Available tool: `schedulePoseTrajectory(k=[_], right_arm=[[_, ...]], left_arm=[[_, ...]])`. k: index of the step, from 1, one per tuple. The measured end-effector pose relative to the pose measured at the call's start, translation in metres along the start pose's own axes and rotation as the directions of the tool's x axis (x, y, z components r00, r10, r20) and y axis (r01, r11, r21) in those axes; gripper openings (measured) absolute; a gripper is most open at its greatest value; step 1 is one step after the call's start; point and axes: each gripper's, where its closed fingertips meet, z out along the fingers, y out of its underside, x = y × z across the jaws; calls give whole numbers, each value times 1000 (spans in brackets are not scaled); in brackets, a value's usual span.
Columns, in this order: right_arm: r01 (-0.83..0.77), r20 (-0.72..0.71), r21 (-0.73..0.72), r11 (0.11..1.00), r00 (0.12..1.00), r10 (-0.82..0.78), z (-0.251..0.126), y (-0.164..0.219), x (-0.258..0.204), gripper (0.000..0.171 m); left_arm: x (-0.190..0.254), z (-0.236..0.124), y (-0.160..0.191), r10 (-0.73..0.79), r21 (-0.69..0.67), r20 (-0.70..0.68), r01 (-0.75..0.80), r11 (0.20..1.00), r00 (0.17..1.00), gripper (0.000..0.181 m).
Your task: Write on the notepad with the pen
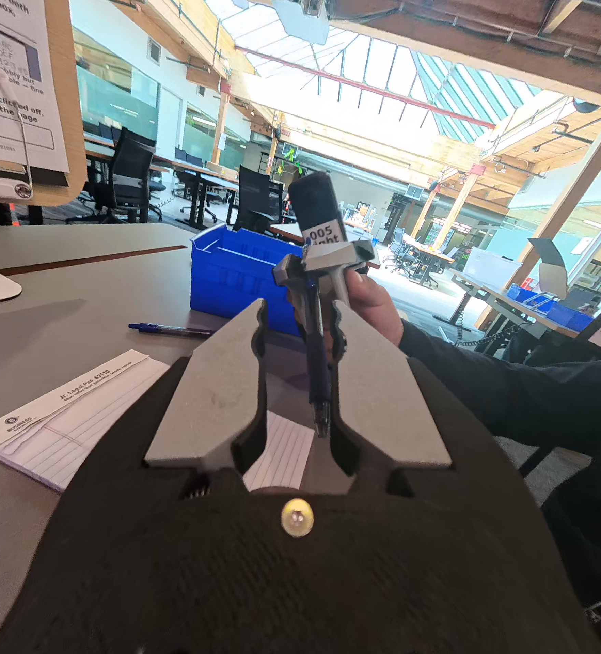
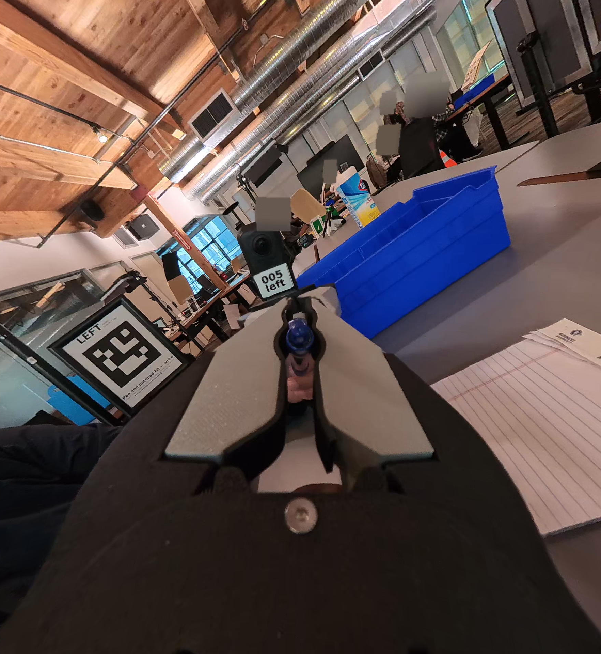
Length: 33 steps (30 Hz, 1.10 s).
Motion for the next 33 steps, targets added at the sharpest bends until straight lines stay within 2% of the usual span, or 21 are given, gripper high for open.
schedulePoseTrajectory(k=[8, 12, 14, 16, 17, 24, 26, 33], right_arm=[[12, 10, 7, 1000, 1000, -12, -3, -4, -4, 3], [17, -7, -3, 1000, 1000, -17, -3, -2, -1, 4], [19, -5, -14, 1000, 1000, -19, -1, 1, -2, 3], [29, -18, -26, 999, 999, -30, 1, 4, 0, 4], [37, -26, -30, 999, 999, -38, 2, 4, 1, 4], [81, -24, -36, 996, 996, -82, 1, 4, -3, 4], [97, -35, -26, 995, 995, -98, 0, 1, -3, 11], [123, -65, 173, 977, 991, -114, -24, -35, -6, 16]], left_arm=[[2, 10, 28, -36, -147, -27, 32, 989, 999, 51], [6, 14, 37, -26, -191, -38, 18, 981, 999, 52], [5, 15, 38, 4, -195, -27, -10, 981, 1000, 44], [7, 13, 38, 45, -198, -34, -51, 979, 998, 11], [7, 12, 37, 54, -198, -33, -59, 979, 998, 8], [11, 12, 36, -1, -194, -68, -12, 981, 998, 8], [10, 12, 36, -12, -194, -66, -1, 981, 998, 8], [11, 10, 29, -21, -158, -75, 9, 987, 997, 8]])
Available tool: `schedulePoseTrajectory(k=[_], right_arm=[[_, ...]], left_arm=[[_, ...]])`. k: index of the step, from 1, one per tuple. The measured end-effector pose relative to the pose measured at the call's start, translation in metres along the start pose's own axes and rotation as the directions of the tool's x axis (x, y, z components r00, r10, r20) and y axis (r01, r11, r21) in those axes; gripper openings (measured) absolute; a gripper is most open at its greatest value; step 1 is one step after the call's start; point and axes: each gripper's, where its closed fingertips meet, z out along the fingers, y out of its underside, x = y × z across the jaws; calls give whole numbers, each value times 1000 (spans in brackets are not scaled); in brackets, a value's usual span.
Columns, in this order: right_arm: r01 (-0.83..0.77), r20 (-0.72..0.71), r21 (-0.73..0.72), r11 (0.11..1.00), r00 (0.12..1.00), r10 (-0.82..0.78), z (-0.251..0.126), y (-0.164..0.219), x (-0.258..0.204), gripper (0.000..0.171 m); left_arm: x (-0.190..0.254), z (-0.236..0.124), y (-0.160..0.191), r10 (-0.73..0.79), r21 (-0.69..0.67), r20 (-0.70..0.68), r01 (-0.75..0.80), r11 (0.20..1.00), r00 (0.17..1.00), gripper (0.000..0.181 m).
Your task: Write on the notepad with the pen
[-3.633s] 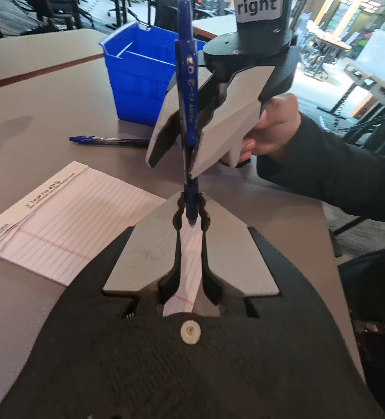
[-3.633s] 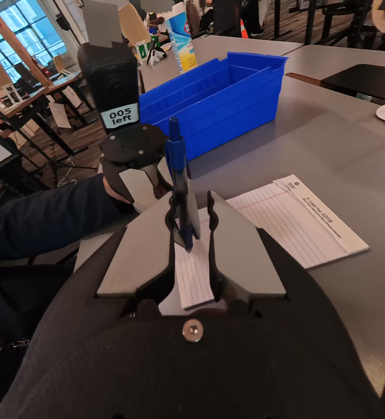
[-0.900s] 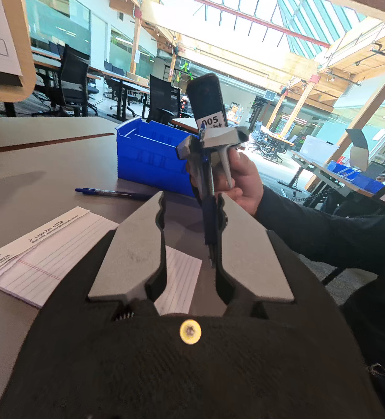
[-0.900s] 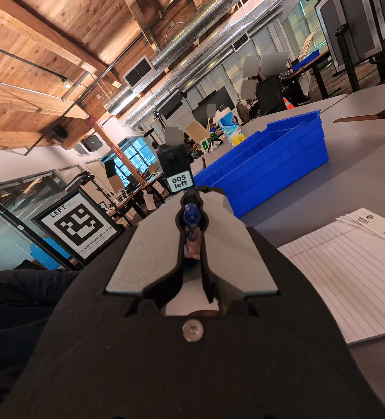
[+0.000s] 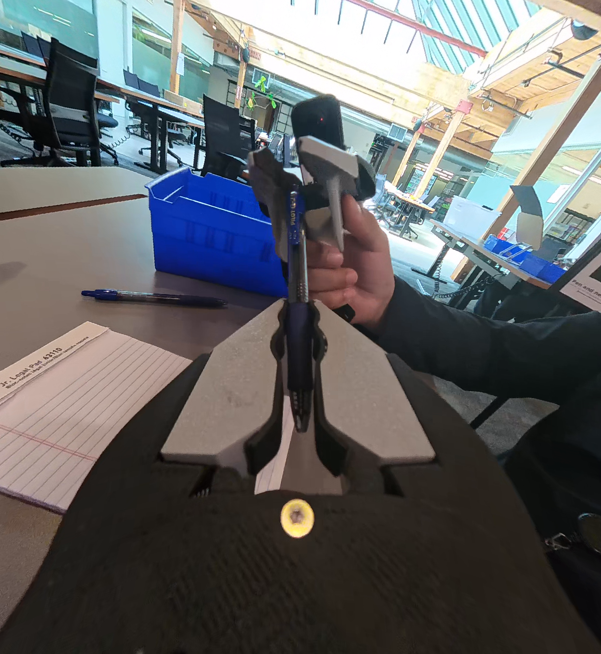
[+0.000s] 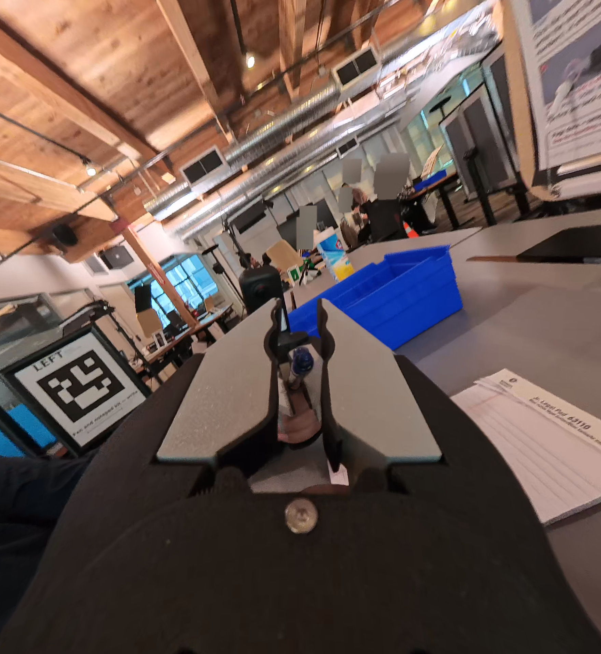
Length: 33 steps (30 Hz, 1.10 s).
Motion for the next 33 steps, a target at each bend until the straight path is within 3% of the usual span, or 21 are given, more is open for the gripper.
schedulePoseTrajectory(k=[3, 11, 20, 33], right_arm=[[18, -4, 77, 997, 1000, -18, -7, -14, -1, 0], [23, 45, 107, 994, 999, -28, -2, -13, -11, 0], [17, 56, 143, 990, 998, -25, -3, -15, -13, 0], [73, -14, 81, 994, 997, -72, 2, -5, -8, 0]], left_arm=[[3, -1, -4, -10, 28, -24, 11, 1000, 1000, 8], [16, -3, -17, -30, 107, -92, 40, 993, 995, 8], [17, 4, -8, -26, 62, -92, 32, 998, 995, 8], [14, 8, 2, -15, 3, -63, 16, 1000, 998, 7]])
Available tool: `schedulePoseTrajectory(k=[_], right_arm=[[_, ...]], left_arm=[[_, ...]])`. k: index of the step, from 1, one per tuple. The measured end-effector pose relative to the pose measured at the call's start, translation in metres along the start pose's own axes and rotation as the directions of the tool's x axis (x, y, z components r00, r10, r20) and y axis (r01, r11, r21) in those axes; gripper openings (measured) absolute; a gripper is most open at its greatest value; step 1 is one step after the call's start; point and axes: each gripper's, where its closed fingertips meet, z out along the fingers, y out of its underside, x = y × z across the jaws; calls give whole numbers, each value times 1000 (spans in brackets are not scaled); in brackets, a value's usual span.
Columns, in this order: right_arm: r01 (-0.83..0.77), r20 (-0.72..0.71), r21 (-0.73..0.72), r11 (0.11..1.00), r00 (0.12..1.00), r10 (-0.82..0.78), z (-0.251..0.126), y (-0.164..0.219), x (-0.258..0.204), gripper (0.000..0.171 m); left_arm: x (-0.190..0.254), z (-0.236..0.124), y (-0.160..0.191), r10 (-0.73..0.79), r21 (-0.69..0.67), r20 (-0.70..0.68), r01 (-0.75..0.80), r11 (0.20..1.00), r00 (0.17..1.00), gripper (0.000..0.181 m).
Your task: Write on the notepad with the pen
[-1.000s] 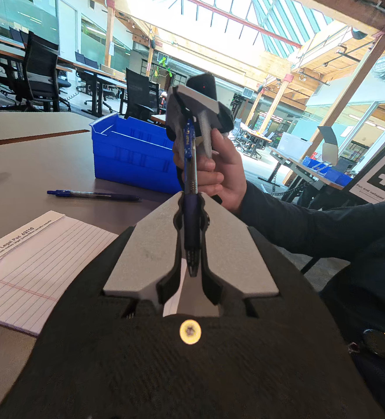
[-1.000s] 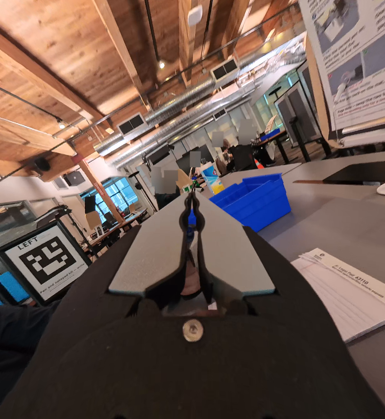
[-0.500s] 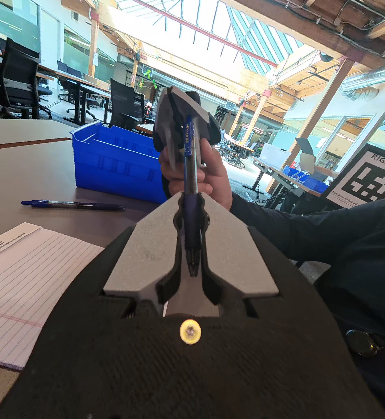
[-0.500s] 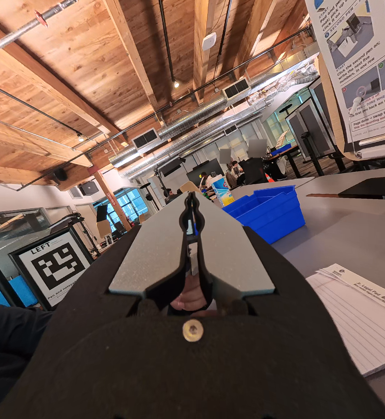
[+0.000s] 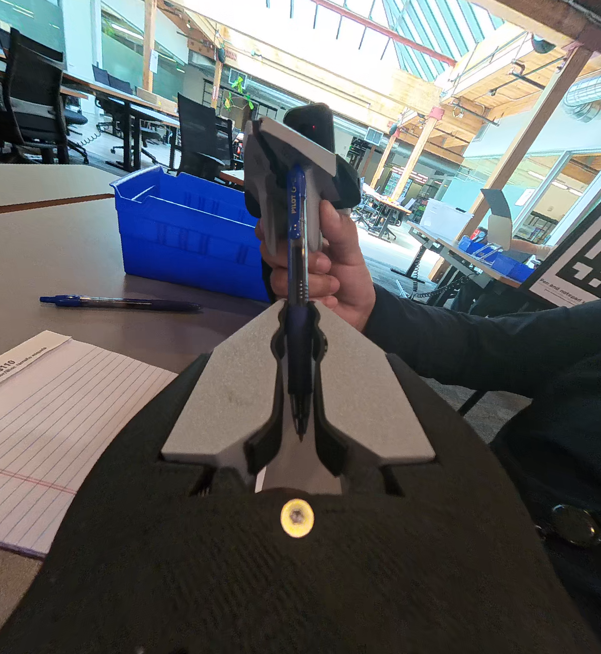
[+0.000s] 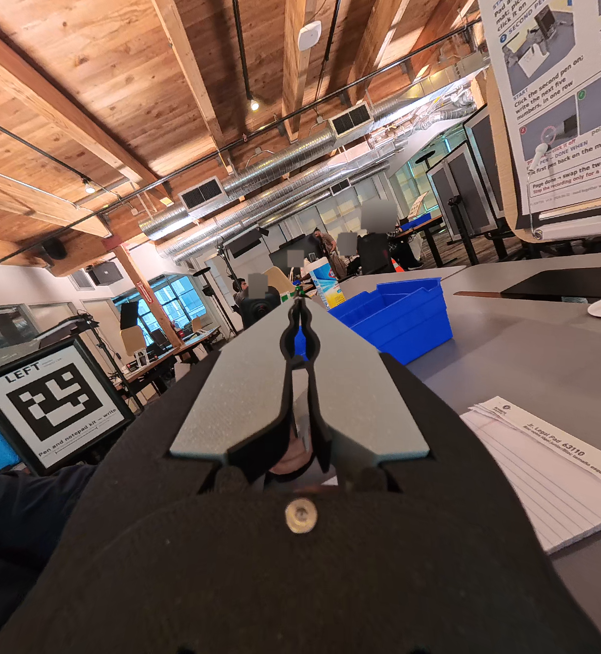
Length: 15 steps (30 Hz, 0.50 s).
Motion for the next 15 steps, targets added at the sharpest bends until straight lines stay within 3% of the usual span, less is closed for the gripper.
schedulePoseTrajectory(k=[15], right_arm=[[44, -41, -58, 997, 998, -46, 4, 10, 2, 0]], left_arm=[[-3, 2, 11, 10, -53, 21, -9, 999, 1000, 7]])
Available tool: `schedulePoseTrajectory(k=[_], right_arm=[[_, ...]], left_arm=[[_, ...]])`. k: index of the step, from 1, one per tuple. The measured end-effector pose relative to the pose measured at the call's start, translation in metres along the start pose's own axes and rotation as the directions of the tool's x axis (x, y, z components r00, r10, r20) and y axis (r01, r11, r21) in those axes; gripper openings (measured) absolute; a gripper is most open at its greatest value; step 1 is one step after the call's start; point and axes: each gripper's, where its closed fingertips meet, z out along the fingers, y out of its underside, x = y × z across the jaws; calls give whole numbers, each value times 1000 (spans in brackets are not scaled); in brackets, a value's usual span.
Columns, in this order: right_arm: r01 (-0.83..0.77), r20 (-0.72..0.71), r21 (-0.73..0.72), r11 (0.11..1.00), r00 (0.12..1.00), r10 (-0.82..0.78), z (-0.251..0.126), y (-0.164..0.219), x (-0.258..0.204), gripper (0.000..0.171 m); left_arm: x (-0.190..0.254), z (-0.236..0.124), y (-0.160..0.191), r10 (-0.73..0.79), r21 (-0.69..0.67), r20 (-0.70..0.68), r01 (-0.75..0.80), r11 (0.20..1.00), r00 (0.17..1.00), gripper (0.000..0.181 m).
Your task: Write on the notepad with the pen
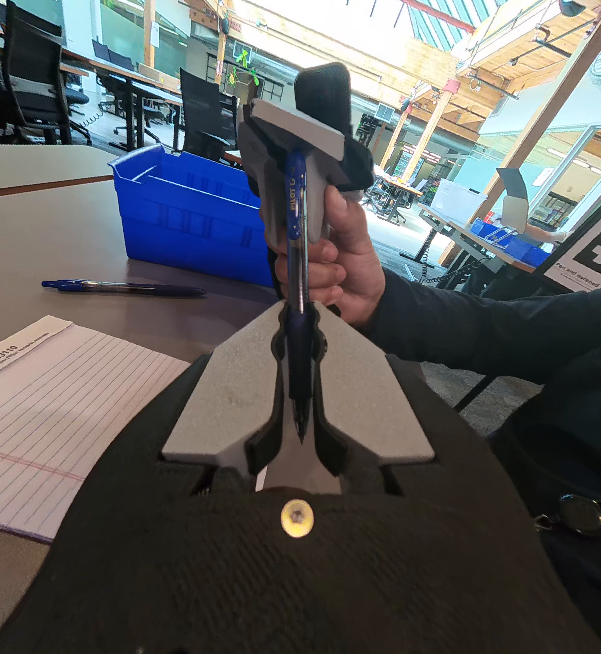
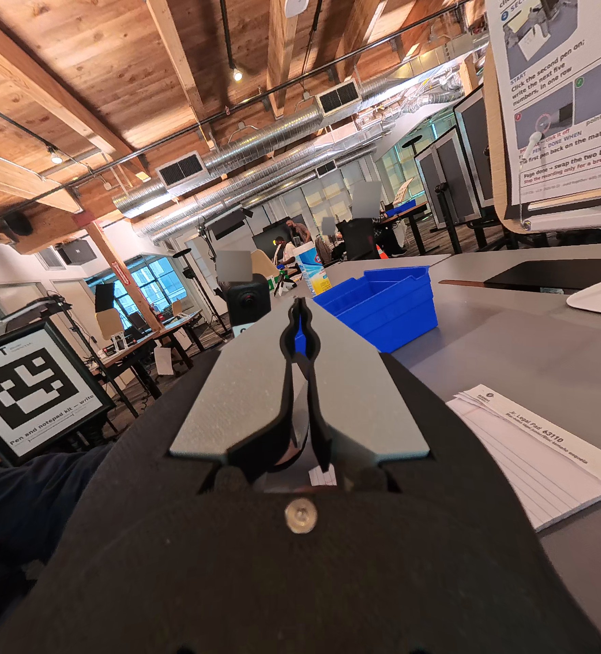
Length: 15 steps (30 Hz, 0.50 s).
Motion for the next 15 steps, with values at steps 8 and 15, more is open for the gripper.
schedulePoseTrajectory(k=[8, 15], right_arm=[[50, -16, -33, 998, 999, -50, 5, 7, -3, 0], [-15, 70, 48, 999, 998, 11, -1, -6, -9, 0]], left_arm=[[1, 8, 8, -4, -35, -6, 4, 999, 1000, 6], [4, 11, 5, 11, -24, -24, -12, 1000, 1000, 7]])
